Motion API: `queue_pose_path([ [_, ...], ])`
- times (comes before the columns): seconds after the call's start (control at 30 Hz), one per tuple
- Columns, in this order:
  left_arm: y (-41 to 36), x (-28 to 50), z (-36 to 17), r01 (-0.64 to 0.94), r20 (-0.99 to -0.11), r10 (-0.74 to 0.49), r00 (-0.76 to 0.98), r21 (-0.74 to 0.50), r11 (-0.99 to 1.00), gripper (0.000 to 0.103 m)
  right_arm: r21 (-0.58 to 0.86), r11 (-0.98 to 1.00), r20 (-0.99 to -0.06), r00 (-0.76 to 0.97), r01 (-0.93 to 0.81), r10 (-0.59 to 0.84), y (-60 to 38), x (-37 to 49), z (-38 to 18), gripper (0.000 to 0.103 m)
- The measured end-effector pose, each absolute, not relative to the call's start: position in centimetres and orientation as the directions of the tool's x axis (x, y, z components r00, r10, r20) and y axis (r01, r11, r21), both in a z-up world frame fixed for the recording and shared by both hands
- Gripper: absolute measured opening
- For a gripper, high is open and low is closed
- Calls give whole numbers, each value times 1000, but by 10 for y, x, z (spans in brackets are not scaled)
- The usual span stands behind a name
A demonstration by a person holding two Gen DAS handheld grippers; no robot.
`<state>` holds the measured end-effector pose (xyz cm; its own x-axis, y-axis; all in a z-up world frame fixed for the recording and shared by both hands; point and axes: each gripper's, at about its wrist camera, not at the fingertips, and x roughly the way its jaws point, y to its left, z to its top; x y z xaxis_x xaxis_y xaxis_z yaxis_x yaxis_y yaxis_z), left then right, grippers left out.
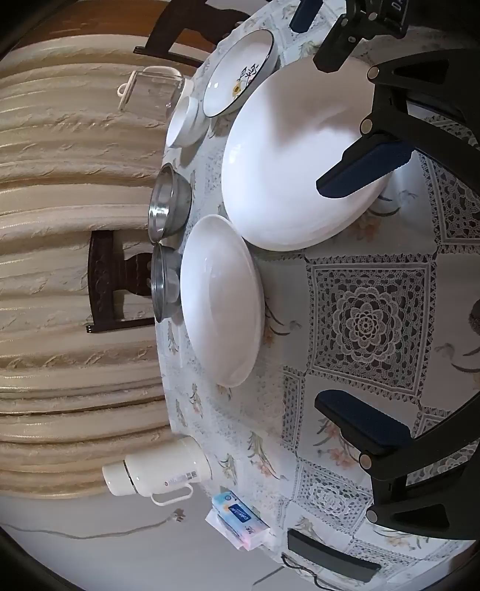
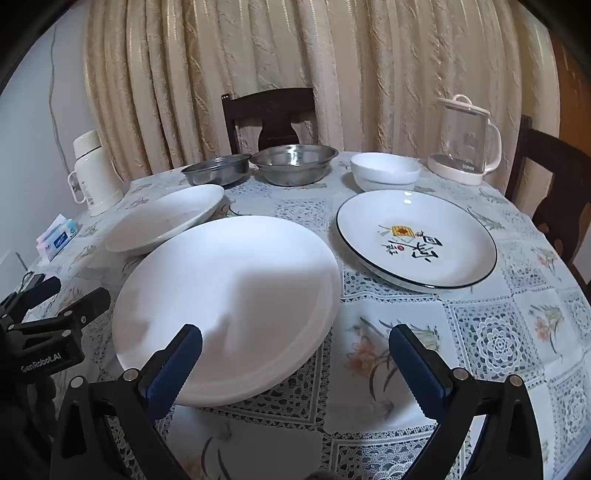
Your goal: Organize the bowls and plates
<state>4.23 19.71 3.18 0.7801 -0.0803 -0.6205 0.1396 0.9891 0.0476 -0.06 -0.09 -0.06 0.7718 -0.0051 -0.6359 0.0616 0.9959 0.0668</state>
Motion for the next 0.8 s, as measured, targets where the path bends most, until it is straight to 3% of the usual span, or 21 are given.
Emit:
queue_pose_path([
  [0.8,194,45,26,136,-642,-73,764,49,989,103,119,988,-675,738,95,10,-10,2,-10,103],
])
